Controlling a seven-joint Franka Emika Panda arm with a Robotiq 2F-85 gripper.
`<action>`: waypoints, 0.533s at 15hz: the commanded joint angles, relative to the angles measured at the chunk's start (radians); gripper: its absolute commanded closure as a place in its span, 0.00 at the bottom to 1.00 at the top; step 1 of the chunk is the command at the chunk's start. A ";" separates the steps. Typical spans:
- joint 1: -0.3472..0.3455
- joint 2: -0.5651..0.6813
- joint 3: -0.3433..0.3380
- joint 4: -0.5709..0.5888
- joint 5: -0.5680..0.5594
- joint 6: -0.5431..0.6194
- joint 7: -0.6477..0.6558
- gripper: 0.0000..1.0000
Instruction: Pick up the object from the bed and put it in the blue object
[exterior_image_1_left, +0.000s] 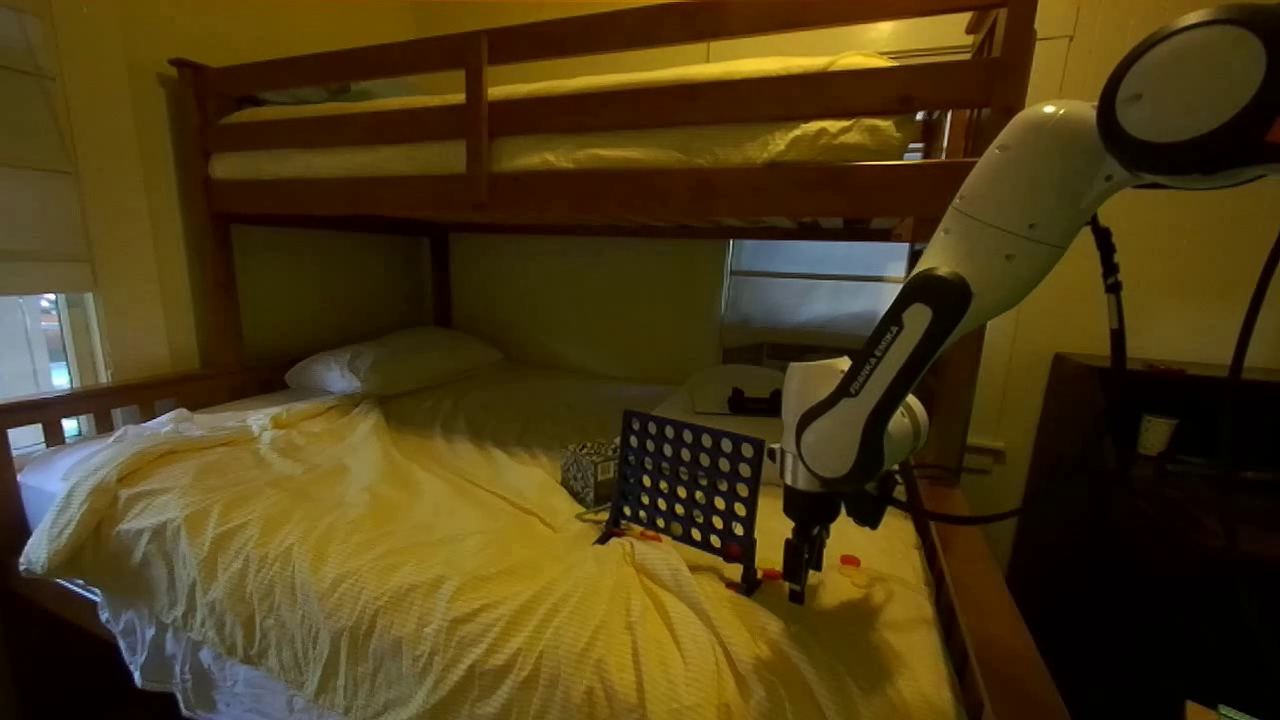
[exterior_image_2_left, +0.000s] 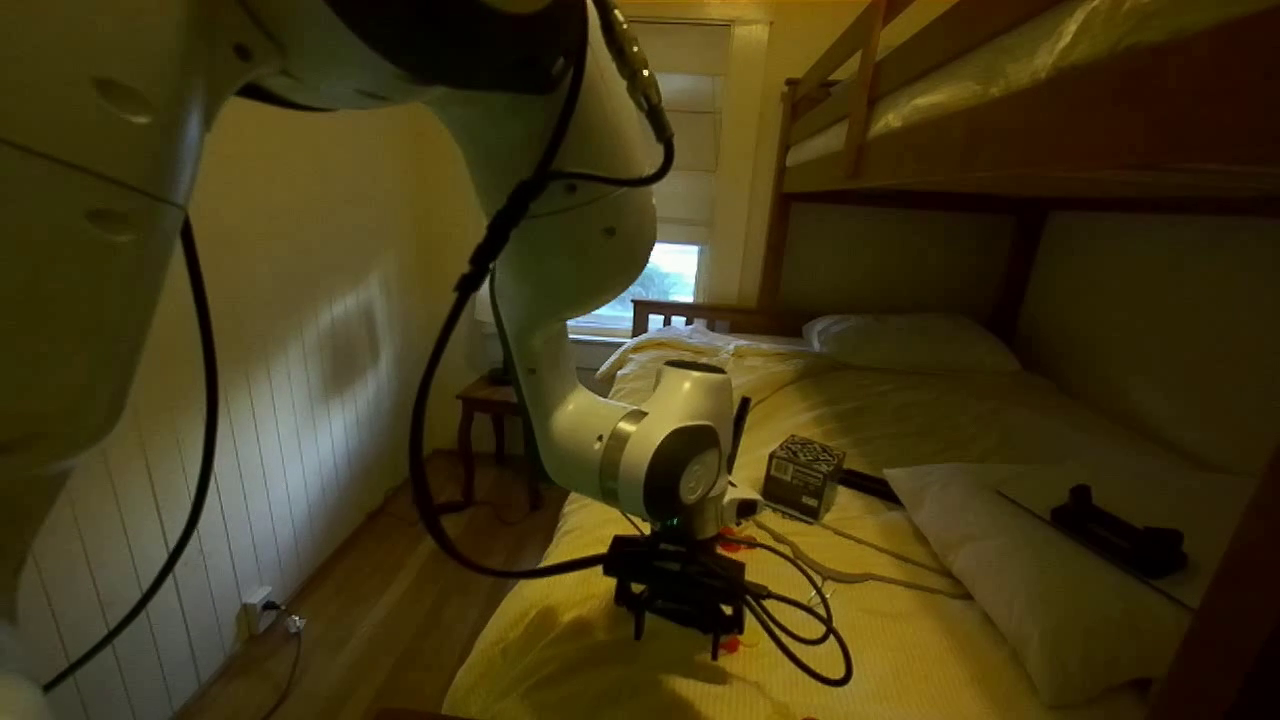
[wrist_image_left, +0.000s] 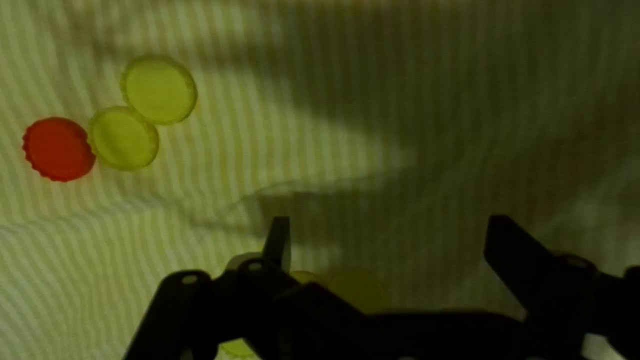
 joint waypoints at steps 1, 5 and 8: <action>-0.003 0.041 0.003 0.009 -0.062 0.089 0.005 0.00; -0.027 0.071 0.023 -0.002 -0.060 0.207 -0.020 0.00; -0.056 0.094 0.050 -0.006 -0.047 0.276 -0.036 0.00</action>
